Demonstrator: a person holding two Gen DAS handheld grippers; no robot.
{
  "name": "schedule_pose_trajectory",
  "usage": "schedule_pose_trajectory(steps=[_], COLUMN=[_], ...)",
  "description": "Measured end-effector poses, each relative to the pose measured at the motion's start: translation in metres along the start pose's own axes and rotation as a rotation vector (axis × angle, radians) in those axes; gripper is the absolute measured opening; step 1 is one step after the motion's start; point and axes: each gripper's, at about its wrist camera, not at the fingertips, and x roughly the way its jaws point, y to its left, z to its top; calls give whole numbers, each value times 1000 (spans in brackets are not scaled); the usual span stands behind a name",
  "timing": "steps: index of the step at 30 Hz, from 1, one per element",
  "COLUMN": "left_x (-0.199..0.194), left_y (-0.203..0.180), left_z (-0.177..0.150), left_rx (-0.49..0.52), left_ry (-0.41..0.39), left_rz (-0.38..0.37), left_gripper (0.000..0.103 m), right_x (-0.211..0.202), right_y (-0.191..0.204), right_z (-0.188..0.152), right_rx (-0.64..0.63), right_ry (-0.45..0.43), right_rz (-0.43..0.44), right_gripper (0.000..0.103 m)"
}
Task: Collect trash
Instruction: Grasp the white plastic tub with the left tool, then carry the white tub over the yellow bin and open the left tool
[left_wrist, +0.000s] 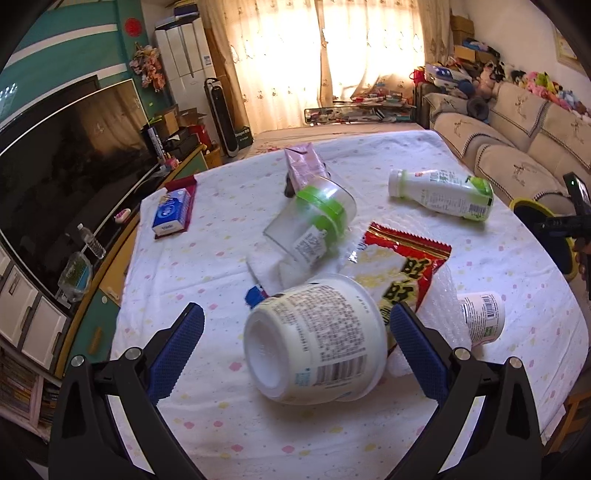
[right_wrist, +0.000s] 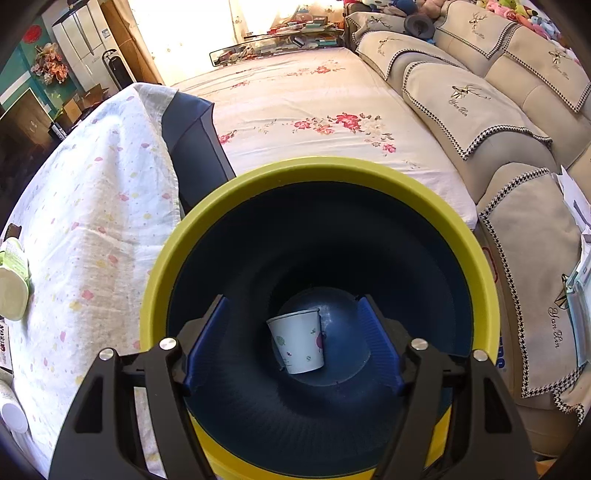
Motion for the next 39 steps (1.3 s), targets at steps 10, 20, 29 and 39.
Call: schedule_pose_trajectory(steps=[10,20,29,39], left_x=[9,19,42,24], left_y=[16,46,79,83], left_z=[-8,-15,-32,-34], left_rx=[-34,-64,-202,-112], left_ry=[41,61,132,80], left_rz=[34,94,8,79], left_gripper=[99,97,51,25], right_x=[1,3,2,-1], right_y=[4,14,18,23], right_z=[2,2,1,0], right_rx=[-13,-31,-41,-56], right_ry=[6,9,12,4], right_rz=[-1,5,7,23], right_gripper=[69,69,69,69])
